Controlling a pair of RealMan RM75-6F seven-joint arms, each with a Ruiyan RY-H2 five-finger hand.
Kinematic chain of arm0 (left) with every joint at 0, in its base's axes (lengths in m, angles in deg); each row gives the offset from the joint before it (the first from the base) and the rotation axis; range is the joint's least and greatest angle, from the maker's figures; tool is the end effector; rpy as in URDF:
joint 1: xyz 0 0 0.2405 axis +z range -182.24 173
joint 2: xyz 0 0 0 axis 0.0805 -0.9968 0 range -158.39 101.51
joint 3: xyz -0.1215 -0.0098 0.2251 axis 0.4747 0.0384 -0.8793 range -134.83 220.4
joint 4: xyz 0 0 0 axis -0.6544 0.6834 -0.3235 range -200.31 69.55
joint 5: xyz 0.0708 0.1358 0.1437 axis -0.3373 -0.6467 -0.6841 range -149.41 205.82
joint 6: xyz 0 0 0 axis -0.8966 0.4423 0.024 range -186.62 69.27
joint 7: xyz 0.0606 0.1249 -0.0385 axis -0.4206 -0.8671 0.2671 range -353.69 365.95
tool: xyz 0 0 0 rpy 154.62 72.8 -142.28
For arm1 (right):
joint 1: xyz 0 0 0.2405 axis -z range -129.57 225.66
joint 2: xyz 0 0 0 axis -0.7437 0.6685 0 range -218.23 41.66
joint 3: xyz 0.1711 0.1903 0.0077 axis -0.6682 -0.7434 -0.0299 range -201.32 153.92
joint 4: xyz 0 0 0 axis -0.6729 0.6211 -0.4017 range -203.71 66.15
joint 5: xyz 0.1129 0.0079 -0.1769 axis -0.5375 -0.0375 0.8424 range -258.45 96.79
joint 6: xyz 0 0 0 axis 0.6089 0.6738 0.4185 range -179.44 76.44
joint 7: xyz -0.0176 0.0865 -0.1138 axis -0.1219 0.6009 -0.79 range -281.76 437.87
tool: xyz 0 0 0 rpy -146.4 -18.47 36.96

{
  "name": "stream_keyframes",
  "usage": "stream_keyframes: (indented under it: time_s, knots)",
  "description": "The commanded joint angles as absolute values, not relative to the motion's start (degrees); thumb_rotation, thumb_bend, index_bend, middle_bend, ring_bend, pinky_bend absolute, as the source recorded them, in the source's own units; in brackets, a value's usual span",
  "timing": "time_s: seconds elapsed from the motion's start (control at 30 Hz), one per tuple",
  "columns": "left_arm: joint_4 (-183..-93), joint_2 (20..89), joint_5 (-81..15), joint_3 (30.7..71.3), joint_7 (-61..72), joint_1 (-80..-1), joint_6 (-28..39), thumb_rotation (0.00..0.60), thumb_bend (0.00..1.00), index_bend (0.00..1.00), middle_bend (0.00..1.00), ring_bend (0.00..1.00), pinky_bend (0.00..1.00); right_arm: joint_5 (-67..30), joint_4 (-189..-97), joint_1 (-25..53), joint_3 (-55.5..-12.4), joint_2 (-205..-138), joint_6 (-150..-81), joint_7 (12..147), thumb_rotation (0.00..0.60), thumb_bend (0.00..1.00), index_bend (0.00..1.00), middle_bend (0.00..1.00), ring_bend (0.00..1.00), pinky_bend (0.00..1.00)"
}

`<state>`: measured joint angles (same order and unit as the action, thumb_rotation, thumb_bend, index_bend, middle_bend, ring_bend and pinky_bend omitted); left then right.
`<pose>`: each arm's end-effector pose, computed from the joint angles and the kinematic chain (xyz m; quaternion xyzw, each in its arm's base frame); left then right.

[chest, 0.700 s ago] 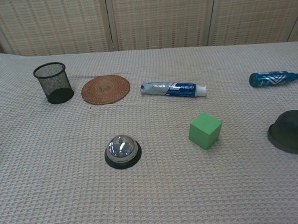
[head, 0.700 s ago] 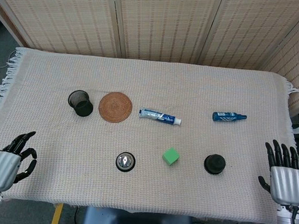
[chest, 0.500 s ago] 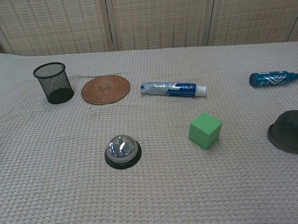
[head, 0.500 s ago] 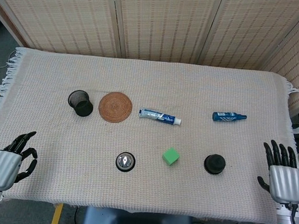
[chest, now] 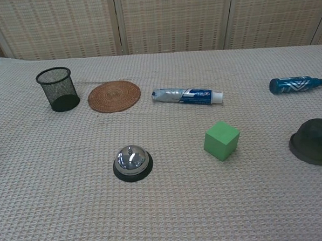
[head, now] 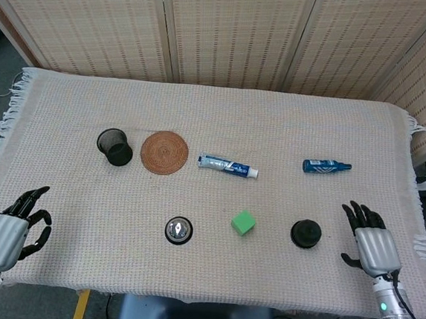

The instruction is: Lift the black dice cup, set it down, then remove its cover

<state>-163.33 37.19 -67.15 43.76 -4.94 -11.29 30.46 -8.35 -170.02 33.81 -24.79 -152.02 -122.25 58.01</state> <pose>-0.2602 0.1784 0.1411 -0.6476 -0.3055 -0.4224 0.5558 -0.2914 -0.2128 0.1180 0.6702 -0.4068 0.2552 0.5659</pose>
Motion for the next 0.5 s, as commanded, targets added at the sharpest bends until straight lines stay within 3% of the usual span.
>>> stream_keyframes:
  time_s: [0.03,0.2,0.5]
  knots:
    - [-163.33,37.16,-67.5,43.8,-5.02,-11.06,31.05,0.6,0.42,0.56,0.12,0.16,0.52,-13.2,-171.71,28.3,-25.9,-150.69,-111.65,60.31,0.6,0.09,0.0,0.0,0.0,0.12]
    - [-163.1,36.96,-67.11,44.03,-4.42,-11.03,31.1,0.6,0.42,0.56,0.12,0.16,0.52,-16.77,-171.02,24.07,-26.32,-151.53,-103.92,60.29,0.6,0.09,0.0,0.0,0.0,0.13]
    - [-163.19,36.88,-67.39,43.9,-4.44,-11.06,30.95,0.6,0.42,0.56,0.12,0.16,0.52,-24.22,-167.12,19.05,-27.16,-155.51,-98.43,58.49,0.6,0.09,0.0,0.0,0.0,0.14]
